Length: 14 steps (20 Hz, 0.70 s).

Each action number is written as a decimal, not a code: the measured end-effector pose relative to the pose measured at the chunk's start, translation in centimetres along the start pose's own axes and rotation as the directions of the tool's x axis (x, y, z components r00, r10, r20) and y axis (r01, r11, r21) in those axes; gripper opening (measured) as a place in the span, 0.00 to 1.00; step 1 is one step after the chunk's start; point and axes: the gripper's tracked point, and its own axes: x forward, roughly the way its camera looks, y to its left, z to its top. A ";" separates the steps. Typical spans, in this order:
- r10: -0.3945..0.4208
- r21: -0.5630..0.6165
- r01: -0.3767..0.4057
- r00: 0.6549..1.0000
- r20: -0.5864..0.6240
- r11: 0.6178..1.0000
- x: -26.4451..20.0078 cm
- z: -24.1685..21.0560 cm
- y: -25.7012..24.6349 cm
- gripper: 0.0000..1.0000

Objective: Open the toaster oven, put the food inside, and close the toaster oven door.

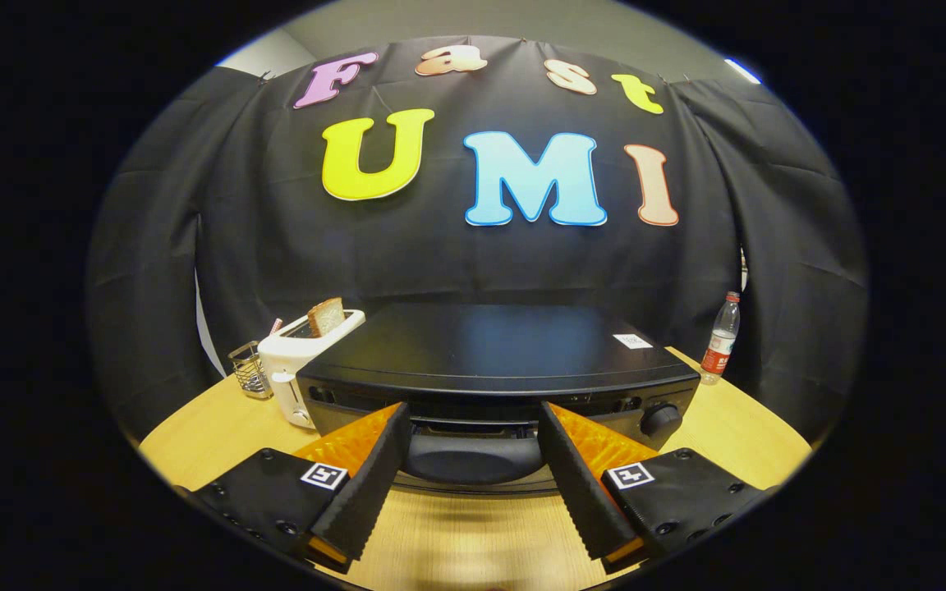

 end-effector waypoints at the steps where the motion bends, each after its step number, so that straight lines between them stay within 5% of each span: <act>1: 0.002 0.000 -0.002 1.000 0.000 1.000 -0.4 -0.3 0.0 0.99; 14: 0.004 0.005 -0.004 0.997 -0.078 1.000 -4.9 -5.5 0.6 0.99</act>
